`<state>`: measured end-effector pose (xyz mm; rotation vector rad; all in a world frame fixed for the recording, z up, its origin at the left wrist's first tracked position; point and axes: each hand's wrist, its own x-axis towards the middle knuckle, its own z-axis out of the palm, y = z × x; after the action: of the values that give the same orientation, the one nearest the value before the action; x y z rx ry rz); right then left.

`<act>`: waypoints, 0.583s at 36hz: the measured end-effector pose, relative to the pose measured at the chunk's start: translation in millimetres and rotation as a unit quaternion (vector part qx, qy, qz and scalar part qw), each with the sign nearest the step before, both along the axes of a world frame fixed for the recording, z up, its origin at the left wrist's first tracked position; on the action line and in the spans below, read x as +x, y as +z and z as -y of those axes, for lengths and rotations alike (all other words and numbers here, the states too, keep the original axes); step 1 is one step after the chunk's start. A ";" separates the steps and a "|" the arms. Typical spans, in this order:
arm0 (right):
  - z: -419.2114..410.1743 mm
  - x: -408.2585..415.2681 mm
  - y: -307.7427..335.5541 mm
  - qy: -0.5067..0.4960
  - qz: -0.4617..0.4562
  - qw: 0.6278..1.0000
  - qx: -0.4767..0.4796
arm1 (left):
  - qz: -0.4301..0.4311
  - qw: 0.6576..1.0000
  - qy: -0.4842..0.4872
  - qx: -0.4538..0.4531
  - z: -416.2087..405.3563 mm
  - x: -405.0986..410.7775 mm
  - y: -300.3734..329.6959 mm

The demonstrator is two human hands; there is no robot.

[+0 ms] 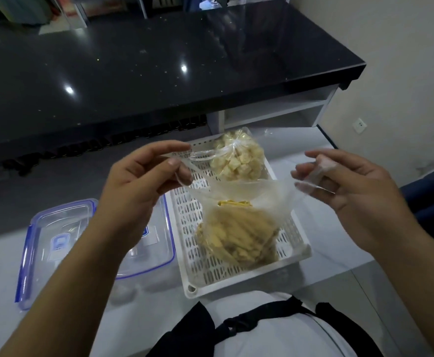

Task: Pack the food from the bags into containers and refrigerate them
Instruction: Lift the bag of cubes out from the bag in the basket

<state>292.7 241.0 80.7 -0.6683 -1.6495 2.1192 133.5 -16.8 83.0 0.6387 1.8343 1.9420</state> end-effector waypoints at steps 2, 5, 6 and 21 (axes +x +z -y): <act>-5.2 -2.1 6.0 0.049 -0.034 0.993 -0.099 | 0.048 0.998 -0.027 0.029 2.7 3.8 3.2; -13.6 -2.8 17.0 0.163 -0.064 0.958 -0.225 | 0.113 0.989 -0.075 0.062 5.5 9.0 10.1; -16.2 -2.3 19.8 0.198 -0.067 0.947 -0.245 | 0.126 0.985 -0.094 0.064 7.5 10.1 12.3; -20.7 8.8 15.8 0.281 -0.110 0.856 -0.421 | 0.206 0.933 -0.269 0.121 37.0 39.2 18.1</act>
<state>301.6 261.7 96.5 -0.1125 -0.7692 3.2255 172.7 -53.8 101.1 0.6594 1.0386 1.7591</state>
